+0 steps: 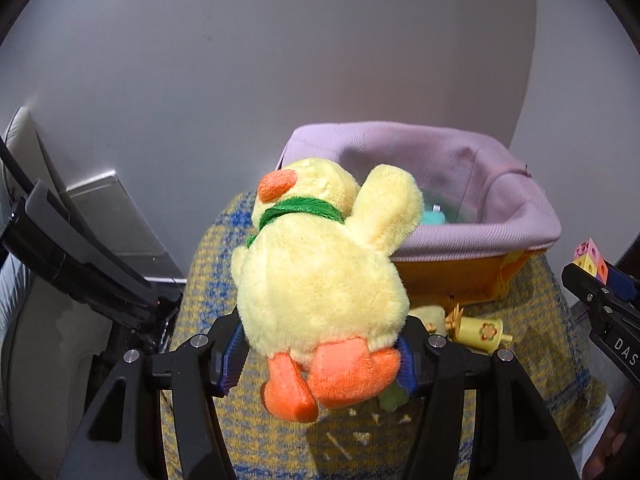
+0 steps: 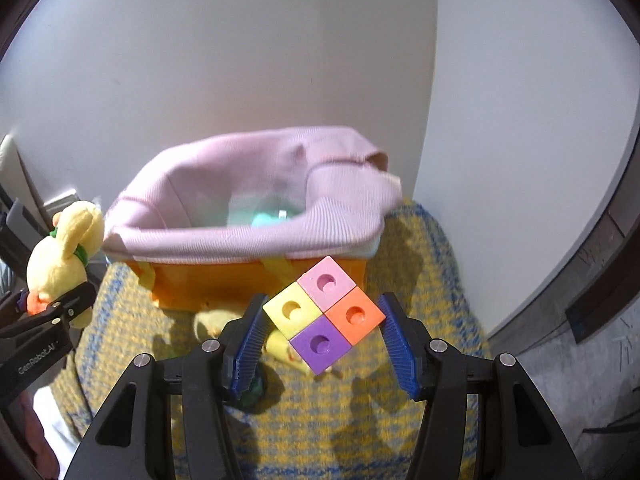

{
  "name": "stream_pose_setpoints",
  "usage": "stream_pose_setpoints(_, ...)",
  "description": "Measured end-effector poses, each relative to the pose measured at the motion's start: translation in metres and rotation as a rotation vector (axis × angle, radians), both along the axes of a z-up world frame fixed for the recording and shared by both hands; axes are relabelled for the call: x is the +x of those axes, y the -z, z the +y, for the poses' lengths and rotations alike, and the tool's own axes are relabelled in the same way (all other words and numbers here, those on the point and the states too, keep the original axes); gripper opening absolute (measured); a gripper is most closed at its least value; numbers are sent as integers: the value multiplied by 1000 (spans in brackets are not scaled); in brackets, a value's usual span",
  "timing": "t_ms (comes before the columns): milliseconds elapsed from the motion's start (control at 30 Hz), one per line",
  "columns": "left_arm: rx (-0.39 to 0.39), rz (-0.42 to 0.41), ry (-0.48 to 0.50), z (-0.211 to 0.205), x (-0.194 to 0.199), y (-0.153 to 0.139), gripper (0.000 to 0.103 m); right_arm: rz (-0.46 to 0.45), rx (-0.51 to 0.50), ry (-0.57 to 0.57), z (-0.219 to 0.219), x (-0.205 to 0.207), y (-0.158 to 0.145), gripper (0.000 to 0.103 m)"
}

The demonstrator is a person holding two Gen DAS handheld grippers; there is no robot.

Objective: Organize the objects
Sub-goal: 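Lift both toys into the basket and open both tools to release them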

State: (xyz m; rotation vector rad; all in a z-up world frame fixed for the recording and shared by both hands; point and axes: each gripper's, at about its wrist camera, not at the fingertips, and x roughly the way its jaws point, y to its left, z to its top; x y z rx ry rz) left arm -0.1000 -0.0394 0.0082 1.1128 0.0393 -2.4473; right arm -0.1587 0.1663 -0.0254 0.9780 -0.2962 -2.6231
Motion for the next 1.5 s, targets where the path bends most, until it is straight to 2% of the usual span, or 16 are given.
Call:
stream_pose_setpoints(267, -32, 35, 52, 2, -20, -20, 59, 65, -6, -9, -3, -16, -28, 56)
stream_pose_setpoints(667, -65, 56, 106, -9, -63, -38, 59, 103, -18, -23, -12, -52, -56, 56)
stream_pose_setpoints(1300, -24, -12, 119, -25, -123, -13, 60, 53, -35, -59, -34, -111, -59, 56)
stream_pose_setpoints(1400, -13, -27, 115, -28, -126, -11, 62, 35, -43, -67, -37, -119, -59, 56)
stream_pose_setpoints(1500, -15, -32, 98, -31, -128, -11, 77, 27, -47, -63, -34, -121, -58, 60)
